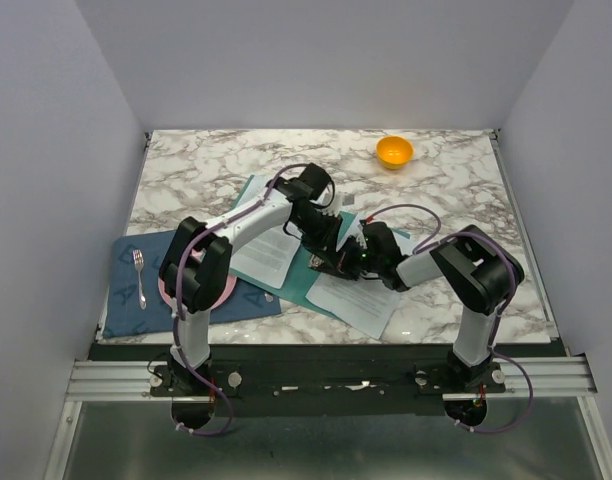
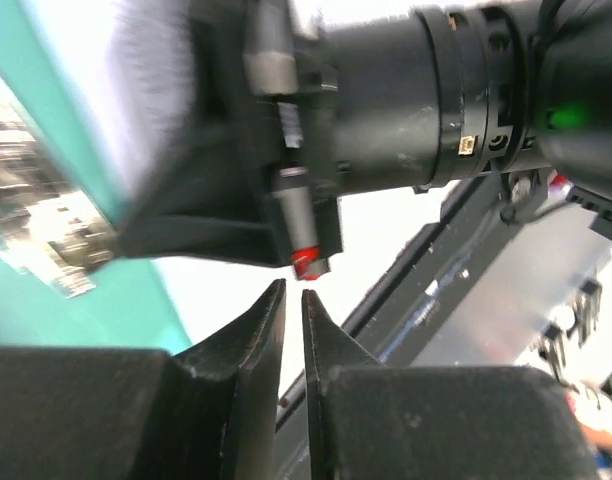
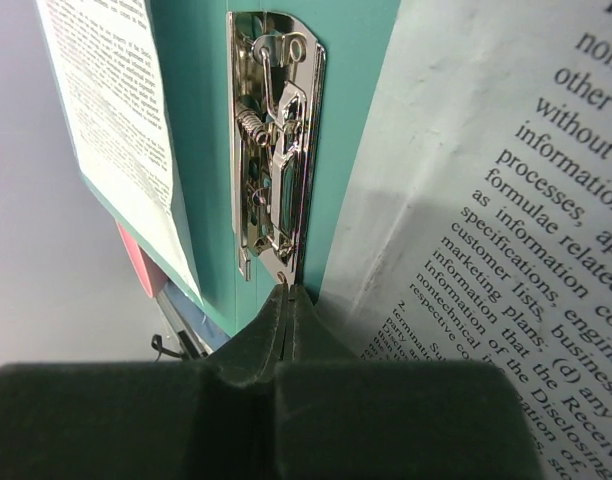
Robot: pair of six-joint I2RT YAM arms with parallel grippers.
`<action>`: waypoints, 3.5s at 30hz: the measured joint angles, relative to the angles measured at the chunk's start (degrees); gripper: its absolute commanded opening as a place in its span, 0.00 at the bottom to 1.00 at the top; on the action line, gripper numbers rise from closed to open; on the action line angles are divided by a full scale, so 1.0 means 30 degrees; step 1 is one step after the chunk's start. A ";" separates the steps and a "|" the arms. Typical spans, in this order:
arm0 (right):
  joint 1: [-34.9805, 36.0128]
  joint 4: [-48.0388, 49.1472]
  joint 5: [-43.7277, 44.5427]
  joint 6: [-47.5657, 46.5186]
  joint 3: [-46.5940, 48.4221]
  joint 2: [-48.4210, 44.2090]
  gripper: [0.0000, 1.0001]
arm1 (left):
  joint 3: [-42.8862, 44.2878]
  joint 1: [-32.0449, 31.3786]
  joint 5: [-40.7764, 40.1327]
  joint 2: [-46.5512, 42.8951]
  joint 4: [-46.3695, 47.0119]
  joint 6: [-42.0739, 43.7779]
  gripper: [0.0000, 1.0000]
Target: Put the files into the folder
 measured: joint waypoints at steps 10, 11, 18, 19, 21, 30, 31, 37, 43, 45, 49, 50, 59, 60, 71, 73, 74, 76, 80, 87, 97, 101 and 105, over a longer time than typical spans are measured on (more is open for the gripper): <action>0.0131 0.0000 0.0386 0.0000 -0.0036 -0.0109 0.00 | -0.2674 0.1639 -0.2477 -0.1734 0.2033 0.0772 0.27; 0.0146 0.0000 0.0459 0.0000 -0.0066 -0.0138 0.01 | -0.2907 0.1617 -0.2637 -0.1661 0.2098 0.0801 0.27; 0.0219 0.0007 0.0765 0.0007 -0.0255 -0.0233 0.00 | -0.3679 0.1530 -0.3621 -0.0714 0.3286 0.0918 0.23; 0.0219 0.0007 0.0787 0.0000 -0.0277 -0.0248 0.01 | -0.3810 0.1537 -0.3745 -0.0634 0.3424 0.0925 0.22; 0.0219 0.0015 0.0823 0.0007 -0.0313 -0.0255 0.00 | -0.3978 0.1537 -0.3891 -0.0590 0.3599 0.0925 0.22; 0.0226 0.0087 0.0889 0.0015 -0.0350 -0.0262 0.00 | -0.4109 0.1596 -0.4670 -0.0597 0.4386 0.0911 0.27; 0.0226 0.0087 0.0889 0.0015 -0.0357 -0.0270 0.00 | -0.4124 0.1596 -0.4714 -0.0597 0.4459 0.0911 0.27; 0.0233 0.0160 0.0918 0.0015 -0.0401 -0.0270 0.00 | -0.4291 0.1596 -0.4845 -0.0612 0.4779 0.0911 0.27; 0.0233 0.0182 0.0918 0.0022 -0.0401 -0.0262 0.00 | -0.4626 0.1625 -0.5355 -0.0998 0.4852 0.0991 0.26; 0.0233 0.0182 0.0918 0.0022 -0.0401 -0.0262 0.01 | -0.4787 0.1647 -0.5581 -0.1056 0.4823 0.1056 0.26; 0.0233 0.0182 0.0925 0.0029 -0.0401 -0.0262 0.00 | -0.5319 0.1719 -0.5763 -0.1217 0.4707 0.1129 0.26; 0.0233 0.0175 0.0918 0.0022 -0.0401 -0.0262 0.00 | -0.5406 0.1719 -0.5778 -0.1231 0.4677 0.1129 0.26; 0.0233 0.0168 0.0918 0.0022 -0.0401 -0.0270 0.00 | -0.5340 0.1698 -0.5770 -0.1282 0.4619 0.1129 0.26; 0.0233 0.0168 0.0918 0.0022 -0.0401 -0.0270 0.00 | -0.5326 0.1676 -0.5763 -0.1297 0.4590 0.1129 0.27; 0.0233 0.0153 0.0918 0.0022 -0.0379 -0.0270 0.00 | -0.4954 0.1231 -0.5697 -0.1858 0.4299 0.1115 0.26; 0.0233 0.0153 0.0918 0.0022 -0.0379 -0.0277 0.00 | -0.4954 0.1093 -0.5697 -0.1858 0.4284 0.1115 0.26; 0.0233 0.0153 0.0918 0.0022 -0.0379 -0.0277 0.01 | -0.4954 0.1042 -0.5705 -0.1858 0.4291 0.1115 0.26; 0.0233 0.0153 0.0925 0.0022 -0.0379 -0.0277 0.01 | -0.4954 0.1013 -0.5705 -0.1851 0.4291 0.1115 0.26; 0.0233 0.0160 0.0918 0.0022 -0.0386 -0.0277 0.00 | -0.4954 0.0998 -0.5727 -0.1851 0.4299 0.1115 0.26; 0.0233 0.0204 0.0925 0.0029 -0.0423 -0.0270 0.01 | -0.4954 0.1013 -0.6018 -0.1814 0.4306 0.1122 0.26; 0.0233 0.0357 0.0933 0.0051 -0.0495 -0.0270 0.00 | -0.4954 0.0998 -0.6018 -0.1384 0.4342 0.1115 0.26; 0.0233 0.0386 0.0933 0.0073 -0.0517 -0.0270 0.00 | -0.4954 0.0998 -0.6018 -0.1348 0.4364 0.1115 0.26; 0.0233 0.0415 0.0940 0.0080 -0.0532 -0.0270 0.00 | -0.4954 0.0998 -0.6025 -0.1195 0.4379 0.1107 0.24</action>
